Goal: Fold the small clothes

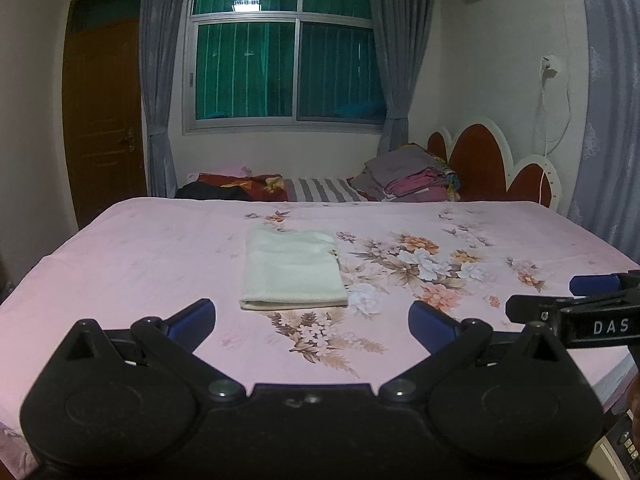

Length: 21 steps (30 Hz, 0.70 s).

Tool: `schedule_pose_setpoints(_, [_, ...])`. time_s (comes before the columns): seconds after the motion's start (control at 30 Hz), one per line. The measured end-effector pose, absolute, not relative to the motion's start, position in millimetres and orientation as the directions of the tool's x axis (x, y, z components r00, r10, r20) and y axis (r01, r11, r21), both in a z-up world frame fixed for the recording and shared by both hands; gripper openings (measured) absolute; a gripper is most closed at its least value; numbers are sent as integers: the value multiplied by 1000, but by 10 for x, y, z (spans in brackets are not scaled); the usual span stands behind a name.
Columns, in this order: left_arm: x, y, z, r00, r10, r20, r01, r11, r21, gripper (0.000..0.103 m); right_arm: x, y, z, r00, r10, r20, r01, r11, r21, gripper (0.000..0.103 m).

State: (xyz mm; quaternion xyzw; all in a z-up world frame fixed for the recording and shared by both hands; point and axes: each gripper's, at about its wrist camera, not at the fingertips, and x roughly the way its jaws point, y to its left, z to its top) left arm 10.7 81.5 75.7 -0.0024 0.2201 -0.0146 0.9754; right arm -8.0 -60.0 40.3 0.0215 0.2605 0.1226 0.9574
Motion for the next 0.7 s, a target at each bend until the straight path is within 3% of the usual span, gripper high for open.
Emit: schedule_pose_setpoints(0.7, [127,794,755,904,-23,-426,19,1000,-15,103,-104,-690,436,839,239,-488,-218,971,102,103])
